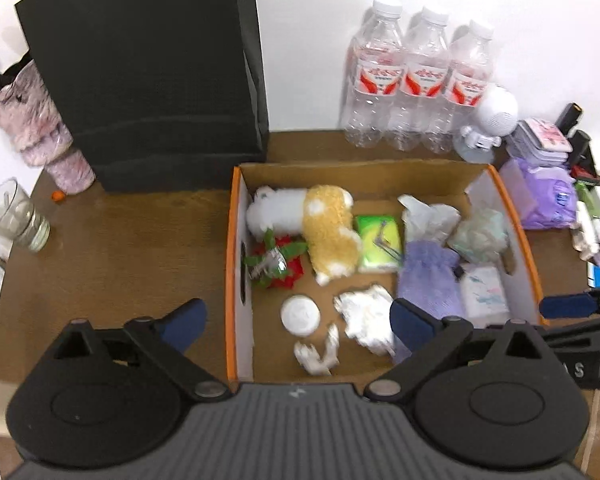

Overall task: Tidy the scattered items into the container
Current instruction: 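Withdraw both open tools from the box back toward the table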

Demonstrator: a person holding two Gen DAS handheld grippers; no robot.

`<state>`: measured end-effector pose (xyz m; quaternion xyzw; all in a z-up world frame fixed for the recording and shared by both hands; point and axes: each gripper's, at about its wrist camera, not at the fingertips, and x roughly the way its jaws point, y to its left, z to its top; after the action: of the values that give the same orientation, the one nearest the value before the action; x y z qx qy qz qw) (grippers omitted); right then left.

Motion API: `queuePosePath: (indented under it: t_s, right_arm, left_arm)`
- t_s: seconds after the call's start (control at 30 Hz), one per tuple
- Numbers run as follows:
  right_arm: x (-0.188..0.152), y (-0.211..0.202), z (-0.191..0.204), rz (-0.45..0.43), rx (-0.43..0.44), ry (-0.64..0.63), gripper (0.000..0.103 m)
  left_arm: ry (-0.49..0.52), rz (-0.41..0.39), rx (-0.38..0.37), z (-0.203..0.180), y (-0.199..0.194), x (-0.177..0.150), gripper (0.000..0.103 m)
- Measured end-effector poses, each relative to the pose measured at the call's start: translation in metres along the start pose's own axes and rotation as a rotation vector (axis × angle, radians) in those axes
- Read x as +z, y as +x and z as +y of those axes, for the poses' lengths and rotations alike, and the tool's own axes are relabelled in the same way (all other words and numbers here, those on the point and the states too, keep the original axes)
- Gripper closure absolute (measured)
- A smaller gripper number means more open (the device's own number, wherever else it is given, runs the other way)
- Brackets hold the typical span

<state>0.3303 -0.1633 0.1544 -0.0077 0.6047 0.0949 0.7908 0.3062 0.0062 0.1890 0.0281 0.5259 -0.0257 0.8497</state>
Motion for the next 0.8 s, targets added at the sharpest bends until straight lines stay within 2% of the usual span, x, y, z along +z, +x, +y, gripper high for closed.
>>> queuePosePath:
  t_s: [0.27, 0.43, 0.53, 0.6, 0.63, 0.7, 0.8]
  right_arm:
    - [-0.016, -0.065, 0.003, -0.091, -0.025, 0.015, 0.037]
    - [-0.027, -0.095, 0.007, -0.153, -0.032, 0.016, 0.029]
    - [-0.034, -0.098, 0.008, -0.169, -0.028, 0.021, 0.027]
    - [-0.040, -0.098, 0.011, -0.196, -0.034, 0.007, 0.022]
    - [-0.045, -0.097, 0.012, -0.222, -0.041, -0.005, 0.016]
    - [-0.056, -0.088, 0.015, -0.299, -0.061, -0.022, 0.015]
    - [-0.069, -0.064, 0.011, -0.335, -0.055, -0.016, 0.015]
  left_arm:
    - [0.012, -0.093, -0.004, -0.009, -0.060, -0.011, 0.001]
    - [0.003, -0.141, -0.024, -0.011, -0.084, -0.019, 0.000]
    - [0.002, -0.177, -0.027, -0.015, -0.091, -0.027, 0.000]
    - [0.000, -0.241, -0.045, -0.017, -0.092, -0.038, 0.000]
    - [0.001, -0.288, -0.050, -0.017, -0.088, -0.047, 0.000]
    - [0.007, -0.352, -0.030, -0.018, -0.076, -0.063, 0.000]
    - [0.017, -0.390, -0.014, -0.021, -0.051, -0.085, 0.000]
